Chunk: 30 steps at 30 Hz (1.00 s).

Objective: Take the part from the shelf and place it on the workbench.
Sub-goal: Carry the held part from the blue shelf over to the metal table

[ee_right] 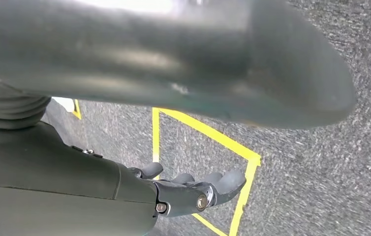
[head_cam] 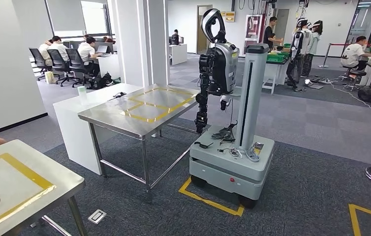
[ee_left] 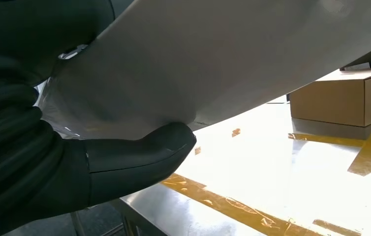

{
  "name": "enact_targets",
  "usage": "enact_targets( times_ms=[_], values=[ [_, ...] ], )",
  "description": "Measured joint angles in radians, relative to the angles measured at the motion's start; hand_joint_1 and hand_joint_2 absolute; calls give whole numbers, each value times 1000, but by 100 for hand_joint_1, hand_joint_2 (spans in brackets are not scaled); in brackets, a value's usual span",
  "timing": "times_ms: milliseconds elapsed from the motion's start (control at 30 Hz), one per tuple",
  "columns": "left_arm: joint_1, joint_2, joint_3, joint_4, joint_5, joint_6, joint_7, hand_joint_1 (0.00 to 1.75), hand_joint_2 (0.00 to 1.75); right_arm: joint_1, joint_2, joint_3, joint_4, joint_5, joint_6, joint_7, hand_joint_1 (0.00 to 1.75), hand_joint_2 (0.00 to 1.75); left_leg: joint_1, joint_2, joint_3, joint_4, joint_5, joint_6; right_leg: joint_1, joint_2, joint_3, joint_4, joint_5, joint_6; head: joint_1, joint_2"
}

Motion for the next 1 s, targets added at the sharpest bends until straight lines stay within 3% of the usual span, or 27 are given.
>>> enact_targets(
  times_ms=[100, 133, 233, 300, 333, 433, 467, 500, 533, 567, 633, 700, 800, 867, 933, 967, 1000],
  values=[
    [0, 2, 1, -1, 0, -1, -2, 175, 175, 0, 1, 1, 0, 1, 2, 0, 0, 0, 14, -10, -5, 22, -12, -29, -16, 5, 87, -171, 79, 15, 0, 0],
    [0, 3, 2, -2, -1, -2, -3, 175, 175, -1, 2, 2, 1, 2, 4, 0, 0, 0, 15, -13, -8, 29, -17, -40, -17, 9, 105, -209, 89, 12, 0, 0],
    [-1, 5, 3, -3, -7, -5, -6, 175, 175, -2, 3, 2, 1, 2, 12, 0, 0, 0, 17, -19, -10, 27, -16, -66, -11, 12, 105, -218, 88, -15, 0, 0],
    [-2, 4, 3, -3, -8, -6, -5, 175, 175, -2, 3, 2, 1, 2, 16, 1, 0, 0, 19, -15, -15, 33, -22, -74, -12, 9, 105, -223, 91, -32, 0, 0],
    [-2, 4, 3, -3, -9, -5, -5, 175, 175, -2, 3, 2, 1, 2, 17, 1, 0, 0, 19, -11, -30, 62, -39, -74, -11, 8, 106, -226, 93, -39, 0, 0],
    [0, -1, 8, -2, -15, -1, -5, 175, 175, -1, 3, 3, 1, 4, 17, 0, 0, 0, 11, -5, -120, 246, -120, -70, -4, 6, 108, -228, 92, -53, 0, 0],
    [1, -4, 9, -1, -19, -1, -5, 175, 175, 0, 4, 3, 1, 4, 18, 0, 0, 0, 9, -5, -143, 291, -130, -68, -1, 6, 108, -227, 91, -56, 0, 0],
    [3, -6, 9, -1, -21, -1, -5, 175, 175, 0, 4, 3, 1, 5, 18, 0, 0, 0, 8, -5, -150, 303, -121, -64, 2, 5, 110, -227, 89, -58, 0, 0],
    [4, -7, 9, 0, -23, -1, -5, 175, 175, 1, 4, 3, 1, 5, 18, 0, 0, 0, 6, -5, -138, 273, -95, -60, 4, 5, 113, -227, 88, -59, 0, 0],
    [4, -8, 10, 0, -23, -1, -5, 175, 175, 1, 4, 3, 1, 5, 18, 0, 0, 0, 5, -4, -109, 212, -58, -55, 6, 5, 117, -227, 86, -58, 0, 0],
    [2, -9, 10, -1, -24, 0, -5, 175, 175, 0, 4, 3, 1, 6, 18, 0, 0, 0, -2, 1, -49, 92, -17, -46, 9, 6, 120, -225, 81, -52, 0, 0],
    [1, -10, 11, -1, -24, 0, -6, 175, 175, 1, 4, 3, 1, 6, 17, 0, 0, 0, -10, 4, -29, 49, -19, -39, 12, 5, 119, -226, 79, -42, 0, 0],
    [2, -11, 15, -2, -24, -2, -11, 175, 175, 0, 5, 3, 1, 9, 16, 0, 0, 0, -8, 1, -26, 41, -18, -23, 12, 4, 118, -221, 73, -23, 1, 0],
    [2, -11, 23, -2, -24, -2, -20, 175, 175, -1, 6, 3, 1, 11, 15, -1, 0, 0, -5, 1, -21, 37, -20, -11, 11, 5, 84, -151, 38, -14, 1, 0],
    [3, -11, 30, -3, -25, -2, -28, 175, 175, -1, 6, 3, 1, 11, 14, -2, 0, 0, -8, 0, -19, 37, -25, -2, 11, 5, 11, -21, -12, -11, 1, 0],
    [3, -12, 34, -3, -25, -3, -31, 175, 175, 0, 6, 3, 1, 11, 14, -2, 0, 0, -9, -1, -18, 38, -28, 0, 11, 5, -21, 27, -21, -11, 1, 0],
    [3, -12, 37, -3, -25, -3, -33, 175, 175, 2, 6, 3, 1, 11, 14, -1, 0, 0, -10, -2, -15, 38, -30, 1, 11, 5, -38, 45, -13, -13, 1, 0]
  ],
)
